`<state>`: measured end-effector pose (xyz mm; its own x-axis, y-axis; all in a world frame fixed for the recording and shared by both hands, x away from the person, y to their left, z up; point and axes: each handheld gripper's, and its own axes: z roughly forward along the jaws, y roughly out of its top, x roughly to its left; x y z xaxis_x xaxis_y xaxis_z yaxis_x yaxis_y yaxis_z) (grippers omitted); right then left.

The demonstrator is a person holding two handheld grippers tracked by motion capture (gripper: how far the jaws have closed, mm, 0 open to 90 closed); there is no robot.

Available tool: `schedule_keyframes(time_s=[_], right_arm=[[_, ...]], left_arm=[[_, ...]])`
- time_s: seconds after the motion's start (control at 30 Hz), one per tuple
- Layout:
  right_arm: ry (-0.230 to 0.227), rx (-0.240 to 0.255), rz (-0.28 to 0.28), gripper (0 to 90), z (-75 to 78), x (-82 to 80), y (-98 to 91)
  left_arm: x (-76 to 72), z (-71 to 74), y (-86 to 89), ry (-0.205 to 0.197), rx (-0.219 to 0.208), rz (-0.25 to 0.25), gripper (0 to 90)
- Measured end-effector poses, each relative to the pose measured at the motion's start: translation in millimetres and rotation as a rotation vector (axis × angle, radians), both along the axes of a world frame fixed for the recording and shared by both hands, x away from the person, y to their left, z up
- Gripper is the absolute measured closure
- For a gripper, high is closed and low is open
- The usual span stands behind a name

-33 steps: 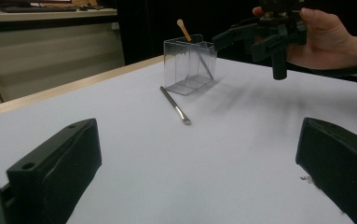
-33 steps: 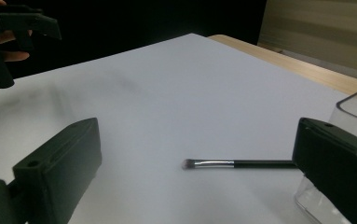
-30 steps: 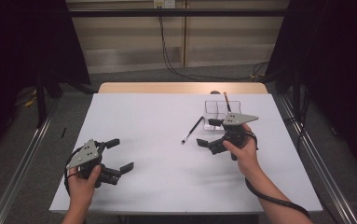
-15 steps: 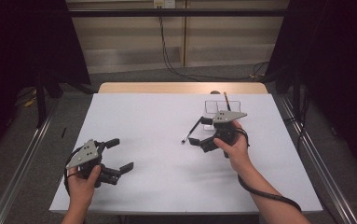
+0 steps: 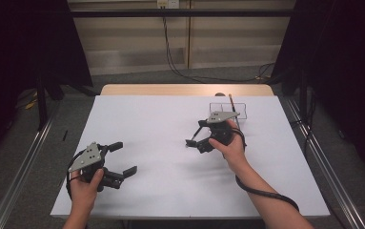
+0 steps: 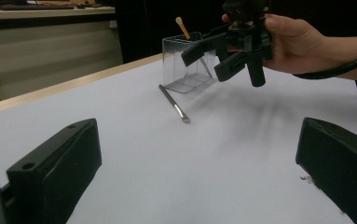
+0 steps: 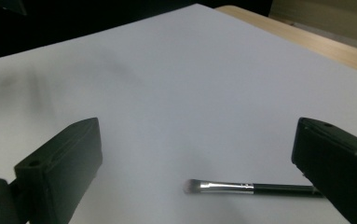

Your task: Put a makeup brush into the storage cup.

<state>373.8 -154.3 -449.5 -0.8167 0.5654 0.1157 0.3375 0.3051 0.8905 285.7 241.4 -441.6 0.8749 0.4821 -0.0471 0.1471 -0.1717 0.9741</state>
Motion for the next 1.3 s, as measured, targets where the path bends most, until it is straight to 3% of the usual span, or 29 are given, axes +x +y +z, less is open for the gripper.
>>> schedule_keyframes(time_s=[0.2, 0.43, 0.7, 0.77, 1.03, 1.3], right_arm=[[0.102, -0.101, -0.030, 0.9, -5.7, 8.9, 12.8], [0.137, -0.170, -0.064, 1.1, -7.3, 13.3, 24.2], [0.200, -0.213, -0.099, 3.4, -7.9, 19.8, 31.7], [0.228, -0.233, -0.132, 4.1, -9.1, 21.5, 31.9], [0.318, -0.236, -0.208, 9.3, -16.3, 27.8, 27.8], [0.341, -0.271, -0.236, 17.6, -20.4, 30.0, 29.7]], left_arm=[[-0.2, 0.4, -1.0, 0.003, 0.000, -0.010, 0.0], [1.0, 0.0, -1.2, 0.002, -0.004, -0.013, 0.0], [1.4, -0.2, -2.4, 0.006, -0.011, -0.017, 0.0], [1.8, -0.6, -2.1, 0.007, 0.001, -0.023, 0.0], [1.8, -1.3, -3.8, 0.013, 0.000, -0.029, 0.0], [1.3, -1.5, -5.9, 0.016, 0.004, -0.041, 0.0]])
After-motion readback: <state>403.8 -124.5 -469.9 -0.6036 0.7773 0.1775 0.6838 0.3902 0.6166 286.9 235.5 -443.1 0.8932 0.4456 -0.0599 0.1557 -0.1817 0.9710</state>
